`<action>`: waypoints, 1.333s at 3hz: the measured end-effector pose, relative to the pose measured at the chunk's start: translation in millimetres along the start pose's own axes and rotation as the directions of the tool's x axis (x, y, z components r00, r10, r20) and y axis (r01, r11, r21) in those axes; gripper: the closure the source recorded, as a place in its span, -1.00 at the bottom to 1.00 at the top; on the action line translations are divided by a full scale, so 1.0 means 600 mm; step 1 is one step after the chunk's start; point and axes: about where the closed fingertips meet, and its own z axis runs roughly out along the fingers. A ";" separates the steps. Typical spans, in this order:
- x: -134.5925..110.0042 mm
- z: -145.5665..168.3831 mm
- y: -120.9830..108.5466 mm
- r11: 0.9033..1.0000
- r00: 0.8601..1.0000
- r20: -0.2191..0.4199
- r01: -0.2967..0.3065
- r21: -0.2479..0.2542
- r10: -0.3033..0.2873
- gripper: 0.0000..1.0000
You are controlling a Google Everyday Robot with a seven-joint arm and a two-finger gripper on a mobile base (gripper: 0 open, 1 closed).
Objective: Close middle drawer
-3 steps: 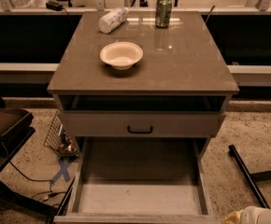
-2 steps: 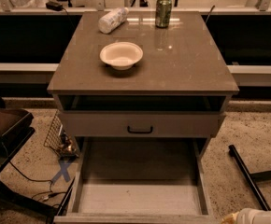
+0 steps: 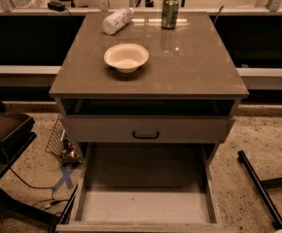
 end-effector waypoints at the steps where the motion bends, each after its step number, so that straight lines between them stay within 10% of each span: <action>1: -0.002 0.079 0.005 1.000 0.995 0.100 0.015 -0.020 -0.013 1.00; 3: -0.051 0.154 -0.024 0.998 0.970 0.236 0.068 -0.016 -0.063 1.00; 4: -0.120 0.183 -0.059 0.992 0.935 0.332 0.120 0.026 -0.122 1.00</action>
Offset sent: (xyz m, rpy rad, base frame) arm 0.0248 0.0435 -0.0934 0.2369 -0.0131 0.0725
